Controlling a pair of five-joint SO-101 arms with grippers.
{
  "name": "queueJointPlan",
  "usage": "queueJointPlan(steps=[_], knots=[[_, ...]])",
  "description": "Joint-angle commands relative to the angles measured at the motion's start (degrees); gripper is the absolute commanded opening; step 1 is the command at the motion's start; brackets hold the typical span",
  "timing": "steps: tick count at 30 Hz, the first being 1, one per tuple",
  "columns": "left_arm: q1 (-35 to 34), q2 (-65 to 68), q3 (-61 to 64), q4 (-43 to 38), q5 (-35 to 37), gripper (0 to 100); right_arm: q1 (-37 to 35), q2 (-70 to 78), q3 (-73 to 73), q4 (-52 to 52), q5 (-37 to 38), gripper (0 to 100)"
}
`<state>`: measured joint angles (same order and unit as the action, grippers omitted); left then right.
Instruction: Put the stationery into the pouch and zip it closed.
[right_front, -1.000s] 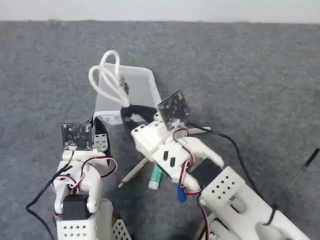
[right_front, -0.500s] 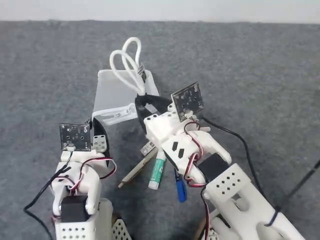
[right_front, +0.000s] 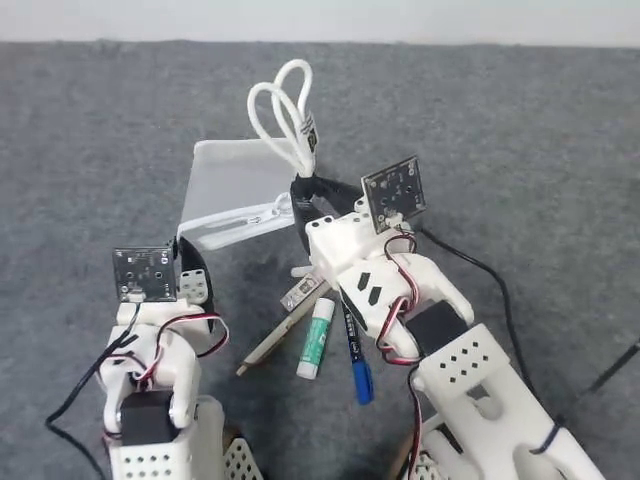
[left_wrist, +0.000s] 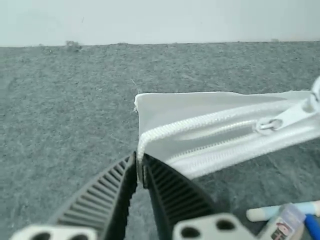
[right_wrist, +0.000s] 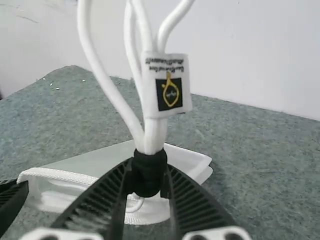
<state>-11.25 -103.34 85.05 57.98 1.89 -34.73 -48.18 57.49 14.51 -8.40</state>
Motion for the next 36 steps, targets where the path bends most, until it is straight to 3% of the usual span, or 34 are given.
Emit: queueJointPlan(steps=[1,25,31,36], knots=[[-1.41,-1.05,-3.21,0.44,-0.44,1,2.86,-2.68,-0.97,-0.84,1.41,0.6],[-1.23,-1.05,-3.21,0.35,-0.44,1,2.68,-2.77,-0.44,-0.84,1.93,0.6],[-1.23,-1.05,-2.77,0.53,0.44,13,2.59,-2.95,-0.88,1.36,3.96,0.6],[-1.32,-1.05,-2.24,0.26,2.02,12,1.80,-6.90,-0.70,4.00,4.40,0.6]])
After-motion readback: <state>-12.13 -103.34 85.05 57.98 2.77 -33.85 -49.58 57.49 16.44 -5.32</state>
